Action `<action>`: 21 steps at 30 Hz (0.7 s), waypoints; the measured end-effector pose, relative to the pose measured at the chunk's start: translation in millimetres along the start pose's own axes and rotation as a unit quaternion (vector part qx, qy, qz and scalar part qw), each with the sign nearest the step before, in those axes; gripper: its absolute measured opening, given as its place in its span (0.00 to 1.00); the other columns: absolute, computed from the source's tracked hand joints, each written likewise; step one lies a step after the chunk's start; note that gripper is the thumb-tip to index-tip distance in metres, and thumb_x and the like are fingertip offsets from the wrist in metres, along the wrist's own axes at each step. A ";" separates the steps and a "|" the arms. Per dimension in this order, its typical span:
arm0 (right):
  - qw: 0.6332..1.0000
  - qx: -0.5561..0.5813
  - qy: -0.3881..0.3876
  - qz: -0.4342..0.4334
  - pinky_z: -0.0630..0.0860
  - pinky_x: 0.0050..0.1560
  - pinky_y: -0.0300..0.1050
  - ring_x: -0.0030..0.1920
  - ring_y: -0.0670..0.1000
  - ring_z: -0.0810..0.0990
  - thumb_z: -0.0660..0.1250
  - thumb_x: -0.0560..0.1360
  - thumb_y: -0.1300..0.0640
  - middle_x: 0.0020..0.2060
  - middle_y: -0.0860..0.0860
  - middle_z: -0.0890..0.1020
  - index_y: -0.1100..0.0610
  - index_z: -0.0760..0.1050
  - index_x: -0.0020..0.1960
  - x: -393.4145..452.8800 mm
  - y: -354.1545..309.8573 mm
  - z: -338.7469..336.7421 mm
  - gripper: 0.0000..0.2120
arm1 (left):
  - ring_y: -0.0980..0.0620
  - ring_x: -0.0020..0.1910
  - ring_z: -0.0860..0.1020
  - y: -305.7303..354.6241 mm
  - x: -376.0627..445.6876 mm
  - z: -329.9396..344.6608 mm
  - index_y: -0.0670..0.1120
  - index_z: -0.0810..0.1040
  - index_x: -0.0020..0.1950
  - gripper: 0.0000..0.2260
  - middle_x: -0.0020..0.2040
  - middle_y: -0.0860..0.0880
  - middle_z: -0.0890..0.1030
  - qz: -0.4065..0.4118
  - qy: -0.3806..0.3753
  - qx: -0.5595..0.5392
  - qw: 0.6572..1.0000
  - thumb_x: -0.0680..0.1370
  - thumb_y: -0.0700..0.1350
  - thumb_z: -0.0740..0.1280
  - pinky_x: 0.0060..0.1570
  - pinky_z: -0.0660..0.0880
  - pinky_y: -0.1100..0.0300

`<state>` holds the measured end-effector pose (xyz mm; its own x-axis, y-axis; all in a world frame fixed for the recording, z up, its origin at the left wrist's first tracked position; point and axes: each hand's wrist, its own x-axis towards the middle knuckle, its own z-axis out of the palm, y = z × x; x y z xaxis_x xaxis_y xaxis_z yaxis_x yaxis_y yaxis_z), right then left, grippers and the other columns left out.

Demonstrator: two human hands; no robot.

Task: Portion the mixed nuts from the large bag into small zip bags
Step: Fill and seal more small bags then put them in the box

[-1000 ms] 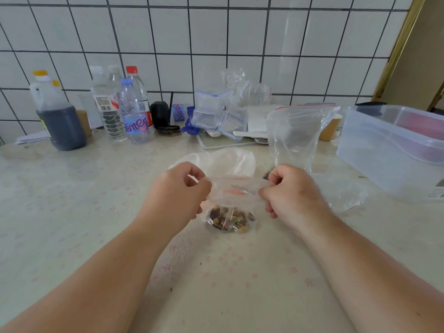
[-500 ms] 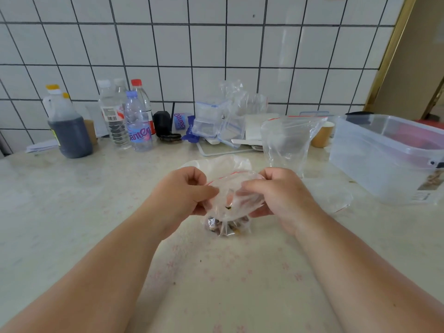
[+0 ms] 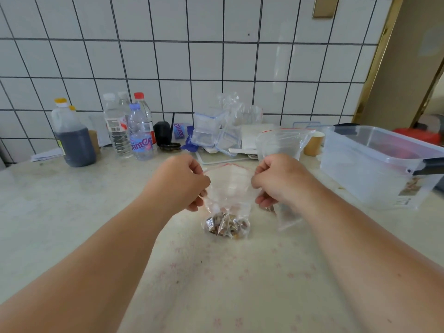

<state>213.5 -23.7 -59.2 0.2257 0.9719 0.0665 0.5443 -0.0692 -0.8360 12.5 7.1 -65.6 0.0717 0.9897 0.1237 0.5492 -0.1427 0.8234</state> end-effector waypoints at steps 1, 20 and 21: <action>1.000 0.022 0.000 -0.004 0.78 0.26 0.43 0.27 0.55 0.85 0.66 0.71 0.65 0.25 0.56 0.82 0.60 0.75 0.41 -1.1 -5.3 -4.0 0.02 | 0.49 0.26 0.84 5.8 -1.2 -2.9 0.41 0.77 0.45 0.02 0.30 0.48 0.85 0.001 -0.006 -0.010 1.000 0.76 0.36 0.68 0.26 0.81 0.56; 0.993 -0.113 0.023 -0.011 0.81 0.31 0.42 0.28 0.50 0.84 0.66 0.72 0.68 0.33 0.58 0.84 0.65 0.79 0.47 0.4 -54.9 -46.7 0.06 | 0.57 0.21 0.78 59.6 5.7 -37.4 0.38 0.82 0.45 0.04 0.32 0.45 0.86 -0.023 -0.021 0.007 0.999 0.79 0.36 0.69 0.22 0.75 0.66; 0.995 -0.095 0.014 0.000 0.80 0.29 0.41 0.25 0.49 0.82 0.66 0.72 0.69 0.33 0.58 0.83 0.65 0.79 0.48 1.5 -55.3 -49.8 0.06 | 0.57 0.22 0.79 59.7 6.0 -39.5 0.38 0.82 0.46 0.03 0.33 0.45 0.86 -0.033 -0.025 -0.007 0.999 0.79 0.36 0.70 0.22 0.76 0.66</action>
<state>224.0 -29.6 14.2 0.2474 0.9652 0.0844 0.6861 -0.1130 -0.7187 12.8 4.1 6.2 0.0775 0.9962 0.0407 0.5419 -0.0764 0.8370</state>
